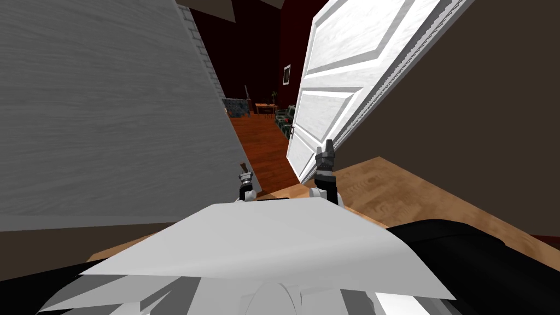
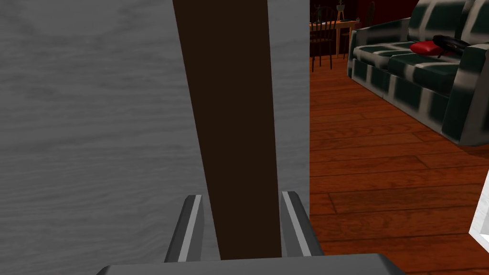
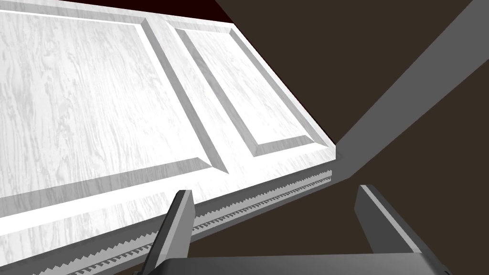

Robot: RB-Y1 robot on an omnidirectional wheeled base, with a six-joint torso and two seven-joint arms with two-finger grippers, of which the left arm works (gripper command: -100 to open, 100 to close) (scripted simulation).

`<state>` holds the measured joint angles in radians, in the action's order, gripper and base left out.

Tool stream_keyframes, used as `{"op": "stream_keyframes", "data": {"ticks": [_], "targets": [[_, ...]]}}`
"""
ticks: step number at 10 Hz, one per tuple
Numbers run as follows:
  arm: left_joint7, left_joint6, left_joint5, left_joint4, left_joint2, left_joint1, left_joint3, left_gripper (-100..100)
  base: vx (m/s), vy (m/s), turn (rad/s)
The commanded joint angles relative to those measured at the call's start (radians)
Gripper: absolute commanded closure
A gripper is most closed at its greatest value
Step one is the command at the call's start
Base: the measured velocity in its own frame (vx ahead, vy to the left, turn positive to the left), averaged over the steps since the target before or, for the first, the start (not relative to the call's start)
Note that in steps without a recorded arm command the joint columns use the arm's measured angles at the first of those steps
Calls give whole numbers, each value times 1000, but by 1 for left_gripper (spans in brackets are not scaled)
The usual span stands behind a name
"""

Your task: Push the door open

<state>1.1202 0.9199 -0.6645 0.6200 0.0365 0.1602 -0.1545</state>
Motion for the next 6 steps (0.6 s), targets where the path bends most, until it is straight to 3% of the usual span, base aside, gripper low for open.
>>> {"op": "stream_keyframes", "data": {"ticks": [1,3,5,6], "targets": [[-15,3,-10,23,17,-14,34,100,102,-3,-45],[-19,8,-16,17,22,-10,60,100,99,18,-24],[-19,8,-16,17,22,-10,60,100,56,0,-3],[-24,14,-22,12,26,-5,86,100,68,3,-39]]}}
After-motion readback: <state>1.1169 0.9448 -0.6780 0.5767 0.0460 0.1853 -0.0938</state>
